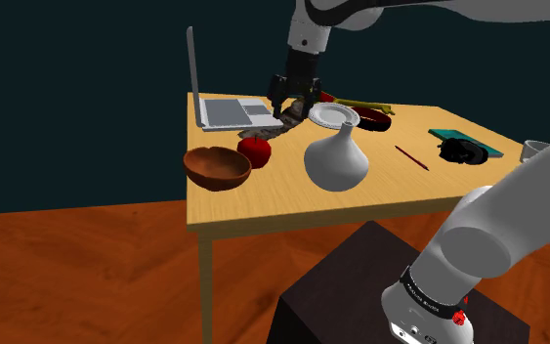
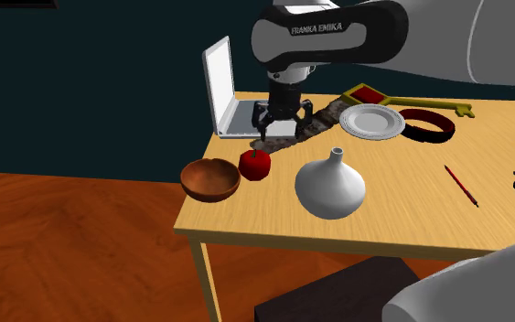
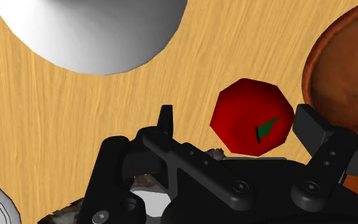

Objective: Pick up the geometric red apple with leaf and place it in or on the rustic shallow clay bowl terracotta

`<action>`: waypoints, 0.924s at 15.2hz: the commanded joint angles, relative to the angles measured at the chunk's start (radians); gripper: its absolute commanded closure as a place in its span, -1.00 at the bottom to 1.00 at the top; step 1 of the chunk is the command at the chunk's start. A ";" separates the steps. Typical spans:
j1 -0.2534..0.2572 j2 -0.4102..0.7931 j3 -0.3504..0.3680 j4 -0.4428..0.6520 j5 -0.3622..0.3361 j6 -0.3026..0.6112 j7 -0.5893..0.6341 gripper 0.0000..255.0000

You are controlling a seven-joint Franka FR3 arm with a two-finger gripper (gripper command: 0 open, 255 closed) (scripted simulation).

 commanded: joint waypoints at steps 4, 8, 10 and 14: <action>0.005 0.196 0.044 0.144 -0.025 0.046 0.133 -1.00; 0.012 0.288 0.056 0.209 -0.043 0.070 0.190 -1.00; 0.013 0.292 0.056 0.186 -0.044 0.097 0.190 -1.00; 0.014 0.302 0.058 0.136 -0.045 0.157 0.192 -1.00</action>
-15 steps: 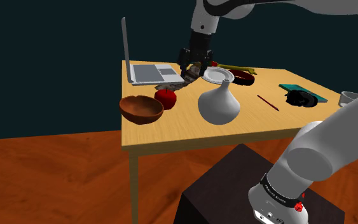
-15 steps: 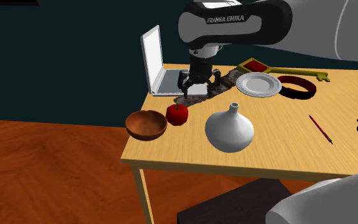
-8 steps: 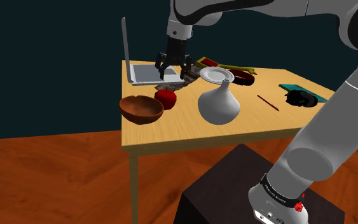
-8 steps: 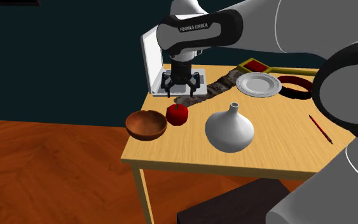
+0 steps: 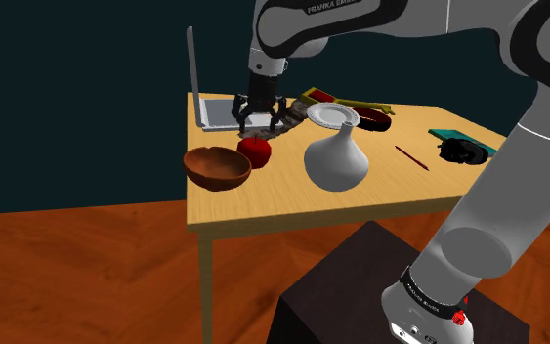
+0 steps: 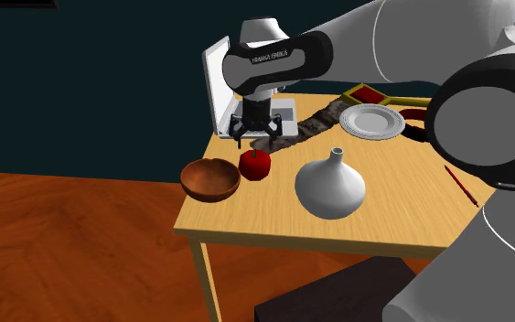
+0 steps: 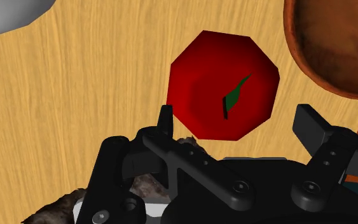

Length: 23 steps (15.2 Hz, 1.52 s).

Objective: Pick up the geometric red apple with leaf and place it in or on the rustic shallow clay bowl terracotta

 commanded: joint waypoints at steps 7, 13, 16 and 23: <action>0.001 0.006 0.001 -0.010 -0.001 0.017 0.002 -1.00; 0.001 0.006 0.001 -0.010 -0.001 0.017 0.002 1.00; 0.001 0.007 0.001 -0.011 -0.001 0.018 0.002 1.00; 0.001 -0.005 0.001 0.044 0.000 -0.049 0.003 1.00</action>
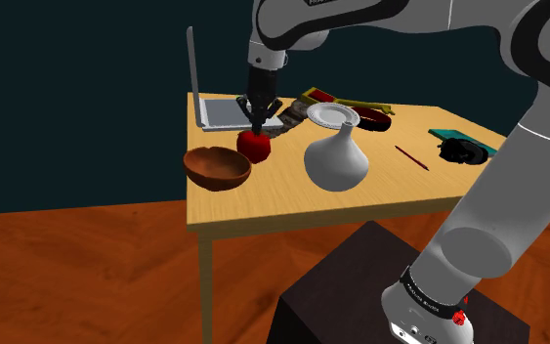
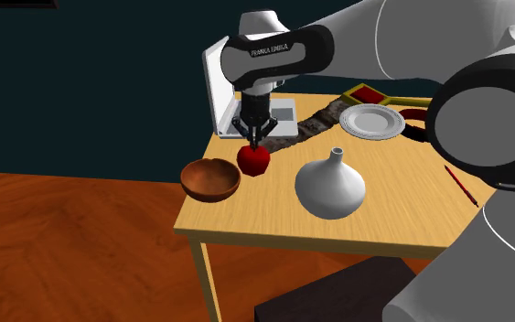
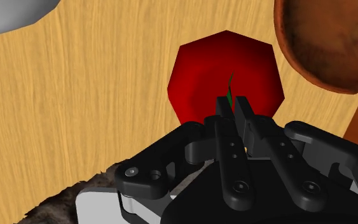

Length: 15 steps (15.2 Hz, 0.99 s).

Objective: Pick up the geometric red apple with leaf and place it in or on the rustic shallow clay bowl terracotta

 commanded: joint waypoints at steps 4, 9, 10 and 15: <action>-0.002 -0.008 -0.002 0.057 0.001 -0.065 -0.002 1.00; -0.002 -0.009 -0.002 0.123 0.001 -0.132 0.000 1.00; -0.002 -0.009 -0.002 0.137 0.000 -0.146 0.000 1.00; -0.002 -0.003 -0.002 0.211 -0.001 -0.214 0.003 1.00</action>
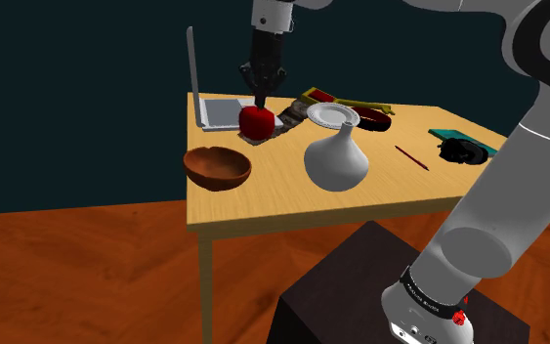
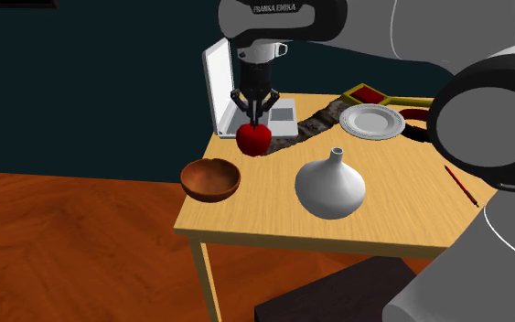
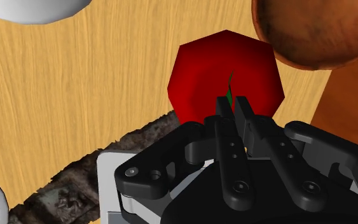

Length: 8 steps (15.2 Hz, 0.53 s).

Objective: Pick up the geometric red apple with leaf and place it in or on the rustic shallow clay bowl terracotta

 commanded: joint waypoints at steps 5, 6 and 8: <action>0.000 0.015 0.000 0.100 -0.003 -0.086 0.004 1.00; 0.001 0.018 0.001 0.118 -0.004 -0.100 0.005 1.00; 0.001 0.025 0.001 0.154 -0.006 -0.129 0.007 1.00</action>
